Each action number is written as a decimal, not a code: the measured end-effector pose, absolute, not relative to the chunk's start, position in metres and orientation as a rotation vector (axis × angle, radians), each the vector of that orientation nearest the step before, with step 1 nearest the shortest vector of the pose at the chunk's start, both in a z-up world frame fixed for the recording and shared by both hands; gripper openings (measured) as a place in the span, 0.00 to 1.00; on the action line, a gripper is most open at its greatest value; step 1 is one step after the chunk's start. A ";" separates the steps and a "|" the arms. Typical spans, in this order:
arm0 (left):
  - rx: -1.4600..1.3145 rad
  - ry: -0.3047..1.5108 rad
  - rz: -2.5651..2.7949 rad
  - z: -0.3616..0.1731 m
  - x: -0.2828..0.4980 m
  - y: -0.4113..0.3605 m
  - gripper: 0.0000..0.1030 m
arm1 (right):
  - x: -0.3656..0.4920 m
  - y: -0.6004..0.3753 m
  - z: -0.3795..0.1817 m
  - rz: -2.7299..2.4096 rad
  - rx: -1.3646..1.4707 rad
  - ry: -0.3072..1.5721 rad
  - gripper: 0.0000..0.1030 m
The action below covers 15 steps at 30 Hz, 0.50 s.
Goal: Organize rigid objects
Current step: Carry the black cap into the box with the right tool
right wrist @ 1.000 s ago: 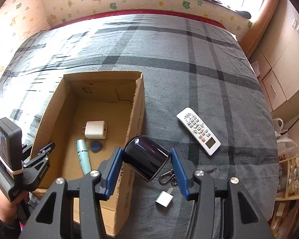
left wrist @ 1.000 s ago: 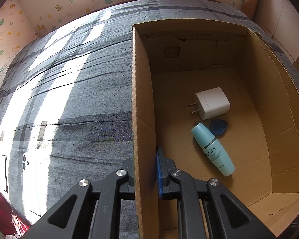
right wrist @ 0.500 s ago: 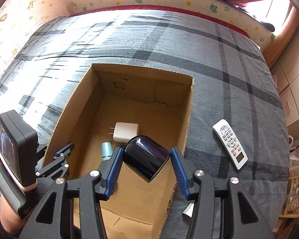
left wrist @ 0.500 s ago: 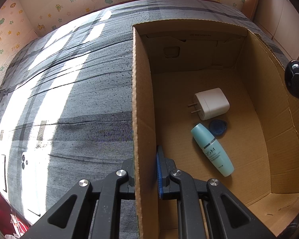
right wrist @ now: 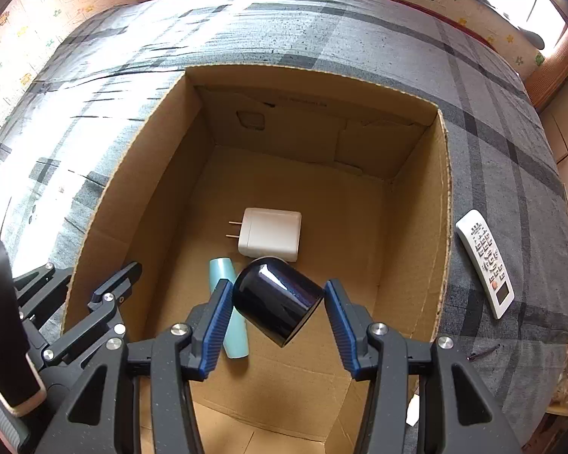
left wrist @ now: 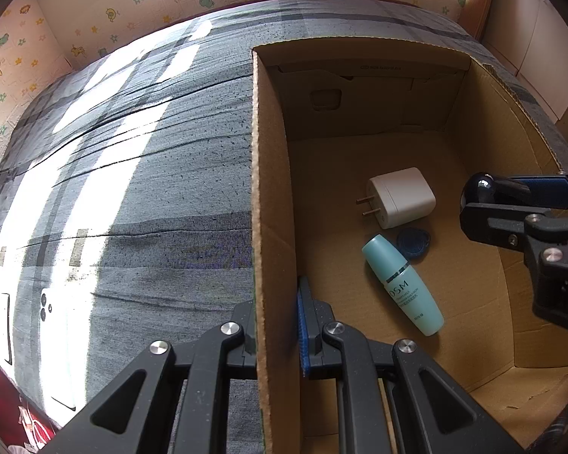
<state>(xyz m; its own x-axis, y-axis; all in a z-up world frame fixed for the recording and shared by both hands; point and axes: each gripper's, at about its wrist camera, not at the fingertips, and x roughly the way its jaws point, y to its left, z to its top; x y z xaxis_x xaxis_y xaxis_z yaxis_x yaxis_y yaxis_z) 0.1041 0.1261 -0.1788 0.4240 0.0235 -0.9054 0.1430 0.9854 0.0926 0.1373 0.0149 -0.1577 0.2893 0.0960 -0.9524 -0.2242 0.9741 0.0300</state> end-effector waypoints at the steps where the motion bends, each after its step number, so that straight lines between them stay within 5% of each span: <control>1: 0.166 1.132 -0.075 -0.179 0.104 0.126 0.13 | 0.139 0.016 -0.161 0.213 -0.122 1.268 0.52; 15: 0.165 1.131 -0.075 -0.179 0.105 0.127 0.13 | 0.150 0.025 -0.197 0.209 -0.132 1.341 0.52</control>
